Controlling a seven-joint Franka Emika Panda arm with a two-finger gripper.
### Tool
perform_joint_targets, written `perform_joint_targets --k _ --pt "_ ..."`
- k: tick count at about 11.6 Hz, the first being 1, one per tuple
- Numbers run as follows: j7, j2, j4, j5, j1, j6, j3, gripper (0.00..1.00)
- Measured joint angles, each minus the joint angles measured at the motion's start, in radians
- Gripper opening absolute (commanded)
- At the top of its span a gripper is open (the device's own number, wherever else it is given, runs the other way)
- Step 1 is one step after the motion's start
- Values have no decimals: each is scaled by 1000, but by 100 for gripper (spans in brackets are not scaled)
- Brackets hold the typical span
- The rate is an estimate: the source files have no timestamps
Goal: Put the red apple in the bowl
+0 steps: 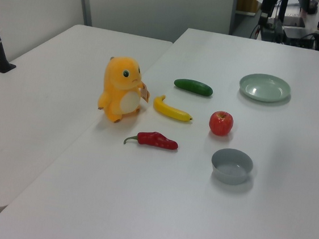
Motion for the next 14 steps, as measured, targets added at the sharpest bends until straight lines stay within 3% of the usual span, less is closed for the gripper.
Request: perform_joint_targets --k 14 --pt "-2 13 -7 0 2 0 6 100"
